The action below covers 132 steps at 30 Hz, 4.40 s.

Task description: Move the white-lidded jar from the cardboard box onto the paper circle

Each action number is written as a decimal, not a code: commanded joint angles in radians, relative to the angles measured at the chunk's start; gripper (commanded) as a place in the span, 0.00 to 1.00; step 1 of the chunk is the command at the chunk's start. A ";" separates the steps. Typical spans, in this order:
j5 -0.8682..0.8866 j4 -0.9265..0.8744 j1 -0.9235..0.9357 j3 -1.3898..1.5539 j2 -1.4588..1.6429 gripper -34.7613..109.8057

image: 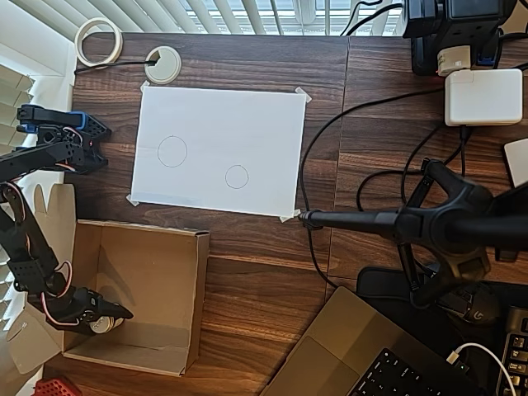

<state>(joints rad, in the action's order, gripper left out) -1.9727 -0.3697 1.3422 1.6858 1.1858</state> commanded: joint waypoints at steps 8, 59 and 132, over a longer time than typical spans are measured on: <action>-0.032 0.015 0.018 -0.011 0.043 0.53; 0.153 -0.169 -0.120 -0.222 0.380 0.24; 0.110 0.442 -1.180 0.598 0.342 0.24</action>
<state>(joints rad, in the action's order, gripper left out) -1.8469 0.0353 0.1503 2.3224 1.5018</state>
